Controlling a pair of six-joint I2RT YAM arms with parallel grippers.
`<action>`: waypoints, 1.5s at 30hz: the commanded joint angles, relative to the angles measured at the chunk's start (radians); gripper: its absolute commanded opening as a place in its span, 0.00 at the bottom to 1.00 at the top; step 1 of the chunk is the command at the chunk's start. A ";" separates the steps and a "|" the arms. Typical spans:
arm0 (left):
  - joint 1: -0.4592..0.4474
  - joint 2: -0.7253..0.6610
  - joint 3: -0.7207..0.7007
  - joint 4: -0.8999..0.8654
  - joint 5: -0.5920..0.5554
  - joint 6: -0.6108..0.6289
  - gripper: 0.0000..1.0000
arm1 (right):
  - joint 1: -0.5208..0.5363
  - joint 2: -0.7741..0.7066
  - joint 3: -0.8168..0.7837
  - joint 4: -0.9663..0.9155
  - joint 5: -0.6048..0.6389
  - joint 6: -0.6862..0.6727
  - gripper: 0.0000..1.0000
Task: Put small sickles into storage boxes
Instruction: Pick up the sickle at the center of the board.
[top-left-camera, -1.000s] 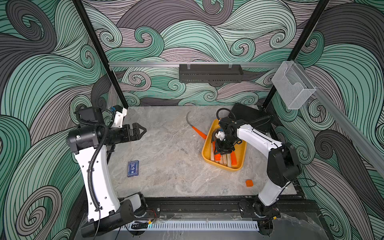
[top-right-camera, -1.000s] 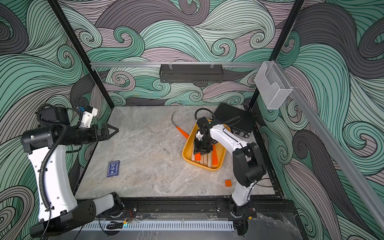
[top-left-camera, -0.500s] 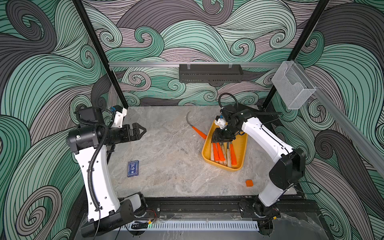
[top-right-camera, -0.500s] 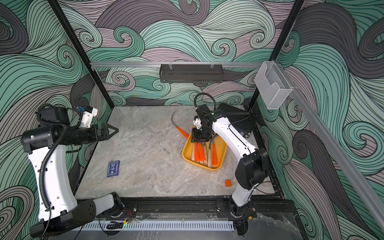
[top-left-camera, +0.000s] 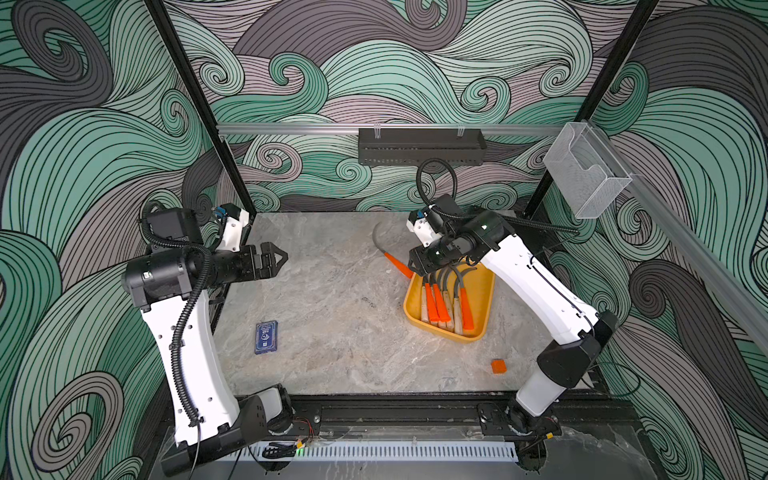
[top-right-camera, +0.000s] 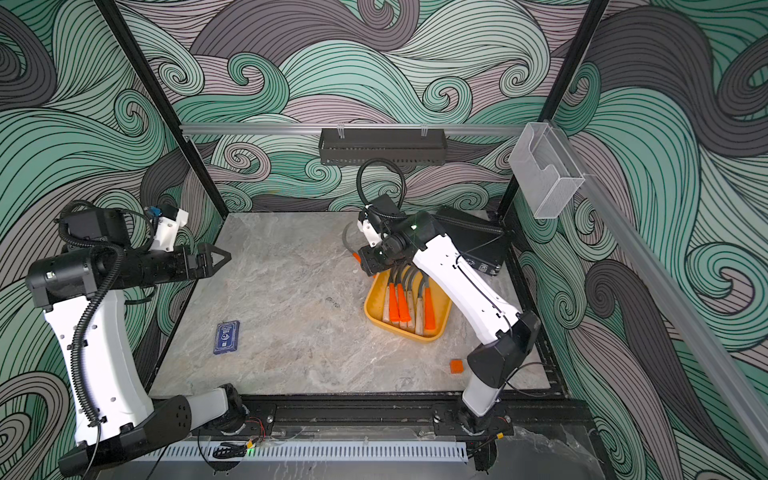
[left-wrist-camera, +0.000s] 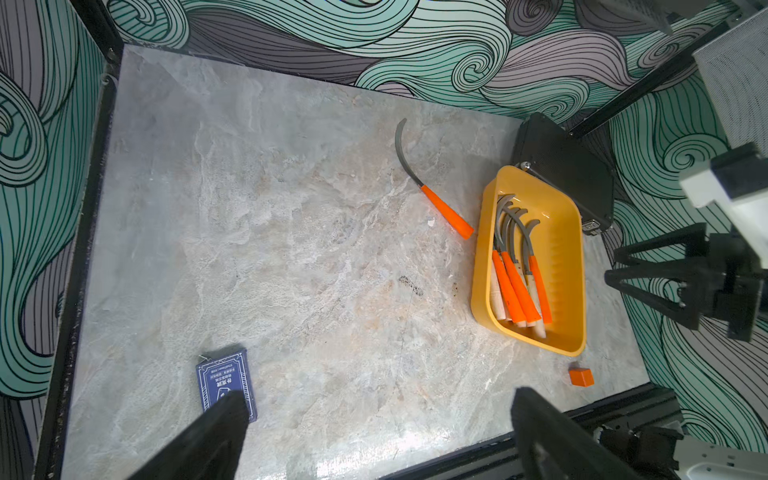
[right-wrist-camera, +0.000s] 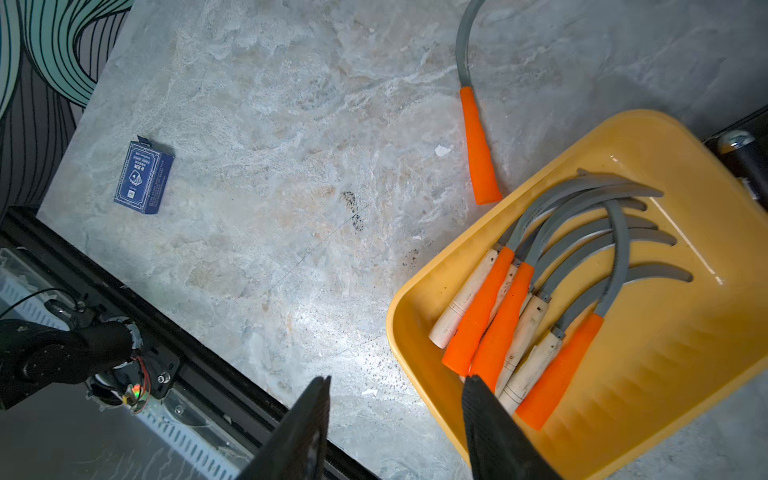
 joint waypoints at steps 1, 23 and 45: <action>0.006 -0.011 0.024 -0.052 -0.029 0.036 0.99 | -0.004 -0.056 0.046 -0.029 0.143 -0.049 0.55; 0.006 -0.052 -0.019 -0.057 -0.074 0.049 0.99 | -0.047 0.005 -0.058 0.017 -0.120 0.021 0.82; 0.006 -0.009 -0.096 -0.013 0.033 -0.010 0.99 | -0.031 0.568 0.421 -0.067 -0.029 -0.013 0.86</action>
